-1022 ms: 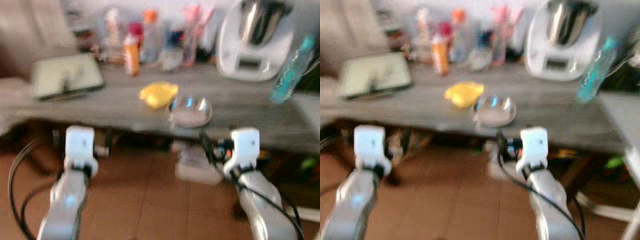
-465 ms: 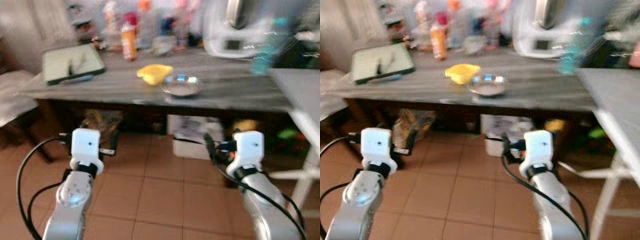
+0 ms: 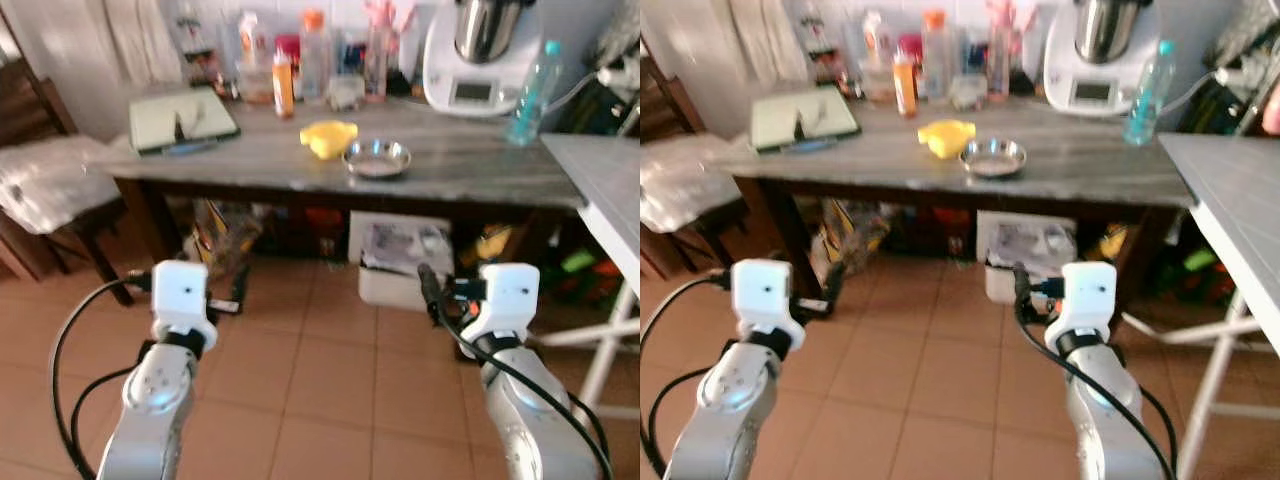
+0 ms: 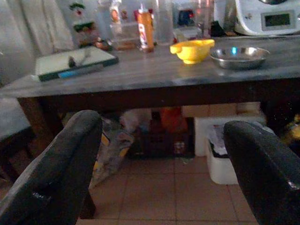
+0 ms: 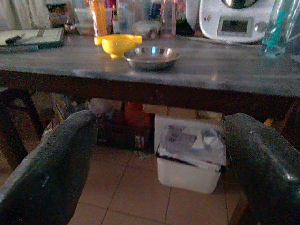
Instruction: Setting the table
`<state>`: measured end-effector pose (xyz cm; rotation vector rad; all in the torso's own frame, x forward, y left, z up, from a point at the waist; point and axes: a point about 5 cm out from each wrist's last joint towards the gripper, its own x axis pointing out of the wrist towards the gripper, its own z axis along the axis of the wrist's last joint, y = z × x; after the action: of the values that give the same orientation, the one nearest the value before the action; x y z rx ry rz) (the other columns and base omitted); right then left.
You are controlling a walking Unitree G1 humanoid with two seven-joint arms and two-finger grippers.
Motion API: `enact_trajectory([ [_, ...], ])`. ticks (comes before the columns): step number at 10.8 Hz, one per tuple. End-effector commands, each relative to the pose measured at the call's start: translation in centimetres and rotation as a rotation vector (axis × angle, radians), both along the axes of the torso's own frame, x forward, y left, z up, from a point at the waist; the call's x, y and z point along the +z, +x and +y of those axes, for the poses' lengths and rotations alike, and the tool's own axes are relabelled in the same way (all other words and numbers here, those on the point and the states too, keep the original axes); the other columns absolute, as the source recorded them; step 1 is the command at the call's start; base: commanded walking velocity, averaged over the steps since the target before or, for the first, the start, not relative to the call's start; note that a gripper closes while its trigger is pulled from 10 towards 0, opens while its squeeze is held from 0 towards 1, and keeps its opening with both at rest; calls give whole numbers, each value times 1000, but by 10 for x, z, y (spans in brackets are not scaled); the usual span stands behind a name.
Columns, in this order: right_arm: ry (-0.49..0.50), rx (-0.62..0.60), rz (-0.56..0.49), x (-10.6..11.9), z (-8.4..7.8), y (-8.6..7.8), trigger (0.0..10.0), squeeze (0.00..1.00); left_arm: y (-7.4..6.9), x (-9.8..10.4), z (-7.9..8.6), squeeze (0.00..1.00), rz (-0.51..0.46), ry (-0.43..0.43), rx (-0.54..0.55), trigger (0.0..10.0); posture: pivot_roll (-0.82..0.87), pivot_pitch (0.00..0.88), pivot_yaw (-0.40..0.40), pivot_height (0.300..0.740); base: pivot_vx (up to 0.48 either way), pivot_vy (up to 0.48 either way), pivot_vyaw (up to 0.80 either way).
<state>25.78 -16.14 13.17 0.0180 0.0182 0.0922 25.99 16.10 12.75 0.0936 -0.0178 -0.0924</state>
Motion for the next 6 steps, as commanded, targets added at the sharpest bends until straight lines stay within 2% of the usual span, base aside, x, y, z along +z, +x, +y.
enact_trajectory([
  [1, -2, 8, -14, 4, 2, 2, 10000, 0, 5, 4, -2, 0, -13, -4, -9, 10000, 33, 25, 21, 740, 0, 0, 0],
  [6, 1, 3, -4, 2, 2, 2, 10000, 0, 5, 6, -4, 0, -21, -7, -46, 10000, 36, 30, 21, 740, 0, 0, 0],
])
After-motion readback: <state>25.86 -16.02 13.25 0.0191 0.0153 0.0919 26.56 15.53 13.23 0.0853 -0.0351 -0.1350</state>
